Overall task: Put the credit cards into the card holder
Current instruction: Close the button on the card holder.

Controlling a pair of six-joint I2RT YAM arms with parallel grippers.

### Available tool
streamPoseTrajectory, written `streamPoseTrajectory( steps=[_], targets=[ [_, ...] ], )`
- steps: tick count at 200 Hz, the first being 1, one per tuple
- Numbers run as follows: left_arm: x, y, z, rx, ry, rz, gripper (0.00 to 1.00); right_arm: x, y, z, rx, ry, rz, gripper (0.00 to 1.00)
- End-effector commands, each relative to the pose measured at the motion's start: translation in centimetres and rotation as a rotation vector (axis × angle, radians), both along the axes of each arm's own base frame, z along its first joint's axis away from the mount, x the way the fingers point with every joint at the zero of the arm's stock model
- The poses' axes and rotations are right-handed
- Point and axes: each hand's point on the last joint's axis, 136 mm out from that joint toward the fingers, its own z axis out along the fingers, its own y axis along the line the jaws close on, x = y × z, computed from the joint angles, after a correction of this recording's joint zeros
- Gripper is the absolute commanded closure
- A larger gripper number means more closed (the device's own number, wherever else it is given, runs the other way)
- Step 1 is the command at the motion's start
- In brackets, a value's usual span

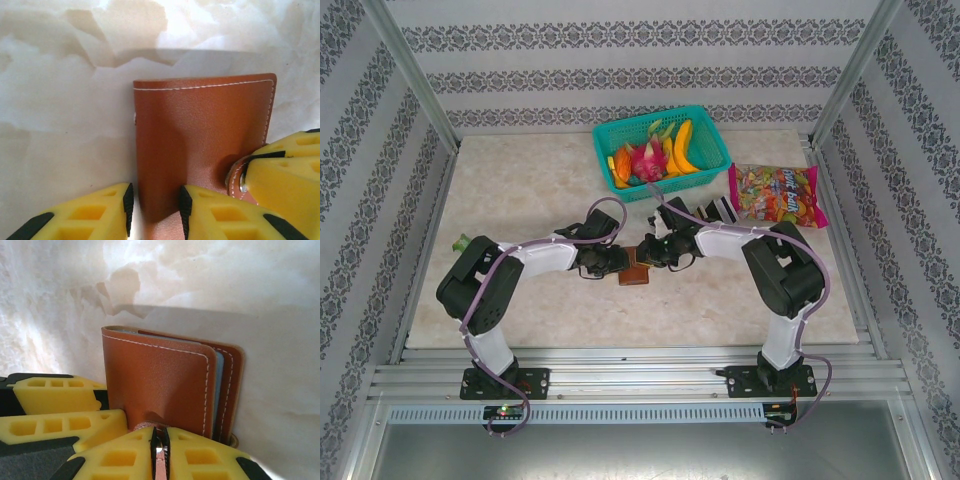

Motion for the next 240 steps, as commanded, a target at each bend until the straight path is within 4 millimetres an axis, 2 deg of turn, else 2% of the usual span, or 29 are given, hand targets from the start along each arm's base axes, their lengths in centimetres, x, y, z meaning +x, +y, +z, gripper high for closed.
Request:
streamPoseTrajectory(
  steps=[1,43,148,206,240],
  targets=[
    [-2.5,-1.1,-2.1,0.001,0.075,-0.055,0.69,-2.0,-0.5,-2.1,-0.138,0.025,0.076,0.86],
    [-2.5,-0.9,-2.6,-0.022,0.069,0.004,0.76,-3.9,-1.2,-3.9,-0.263,0.046,0.151,0.89],
    [-2.6,-1.3,-3.2,-0.121,0.065,0.095,0.78,-7.3,-2.2,-7.6,-0.552,0.014,0.252,0.93],
    [-2.6,-1.2,-3.1,-0.128,0.065,0.103,0.79,-8.6,-1.5,-7.8,-0.505,-0.046,0.247,0.95],
    [-2.7,-1.3,-3.0,-0.14,0.066,0.113,0.79,-9.4,-2.1,-9.4,-0.551,-0.106,0.243,0.97]
  ],
)
